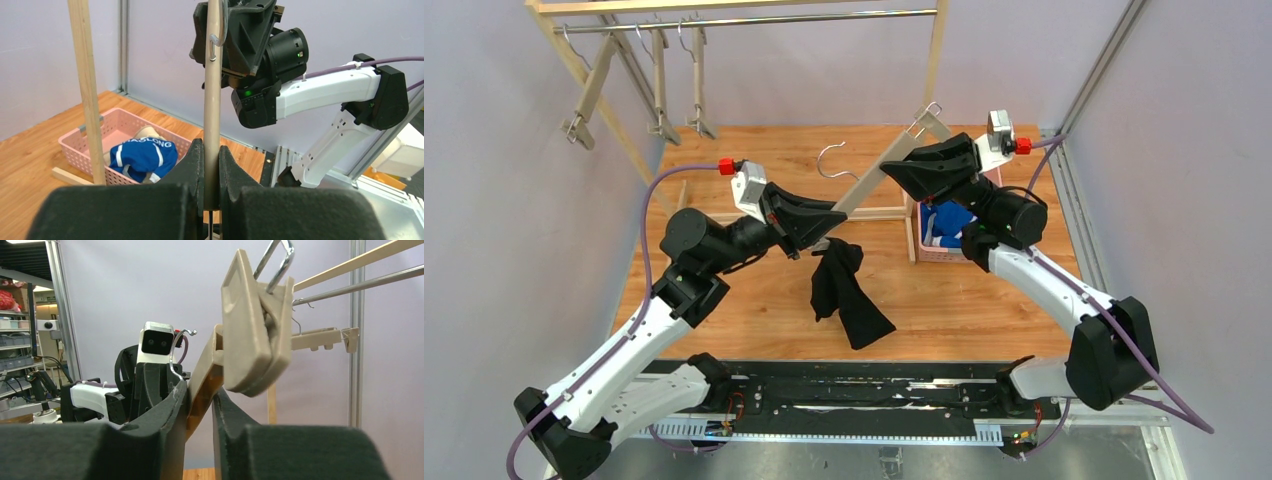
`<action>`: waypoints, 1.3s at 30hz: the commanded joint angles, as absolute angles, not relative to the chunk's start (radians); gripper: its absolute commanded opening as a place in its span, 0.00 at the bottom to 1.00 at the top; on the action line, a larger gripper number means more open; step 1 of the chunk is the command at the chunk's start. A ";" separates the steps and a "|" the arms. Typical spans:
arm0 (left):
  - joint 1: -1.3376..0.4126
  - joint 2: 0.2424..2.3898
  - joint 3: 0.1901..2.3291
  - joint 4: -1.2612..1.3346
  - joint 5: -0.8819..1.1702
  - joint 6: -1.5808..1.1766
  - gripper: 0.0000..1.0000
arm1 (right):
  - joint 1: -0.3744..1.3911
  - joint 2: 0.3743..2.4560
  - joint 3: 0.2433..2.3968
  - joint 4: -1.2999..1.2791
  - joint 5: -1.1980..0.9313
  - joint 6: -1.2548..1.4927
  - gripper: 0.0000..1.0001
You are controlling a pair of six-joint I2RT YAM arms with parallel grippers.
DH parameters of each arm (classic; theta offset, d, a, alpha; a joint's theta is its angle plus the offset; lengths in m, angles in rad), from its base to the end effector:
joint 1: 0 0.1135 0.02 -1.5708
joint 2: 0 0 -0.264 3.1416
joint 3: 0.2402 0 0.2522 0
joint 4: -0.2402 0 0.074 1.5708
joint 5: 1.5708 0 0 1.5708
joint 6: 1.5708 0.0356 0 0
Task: Remove the underwear clipped to the hanger
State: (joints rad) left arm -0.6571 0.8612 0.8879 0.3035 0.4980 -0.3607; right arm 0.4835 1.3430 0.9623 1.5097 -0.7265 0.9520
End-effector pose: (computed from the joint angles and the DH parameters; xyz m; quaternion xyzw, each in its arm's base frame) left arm 0.1407 -0.1300 0.4144 0.2815 0.5276 -0.5093 0.6189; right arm 0.2131 0.1386 0.4263 -0.2897 0.2797 0.6585 0.6358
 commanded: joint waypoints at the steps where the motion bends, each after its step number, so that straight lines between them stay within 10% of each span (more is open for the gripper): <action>1: -0.681 0.860 0.887 0.384 0.518 -0.360 0.00 | 0.506 1.359 0.999 1.541 -0.712 0.953 0.15; 23: -0.686 0.908 0.871 0.453 0.478 -0.382 0.00 | 0.537 1.396 1.027 1.543 -0.764 1.004 0.00; 25: -0.686 0.907 0.867 0.463 0.473 -0.385 0.00 | 0.537 1.406 1.041 1.544 -0.780 1.030 0.27; 28: -0.686 0.906 0.864 0.473 0.468 -0.390 0.00 | 0.543 1.409 1.048 1.545 -0.788 1.037 0.41; 39: -0.686 0.887 0.859 0.473 0.443 -0.378 0.00 | 0.559 1.379 1.033 1.542 -0.793 1.005 0.37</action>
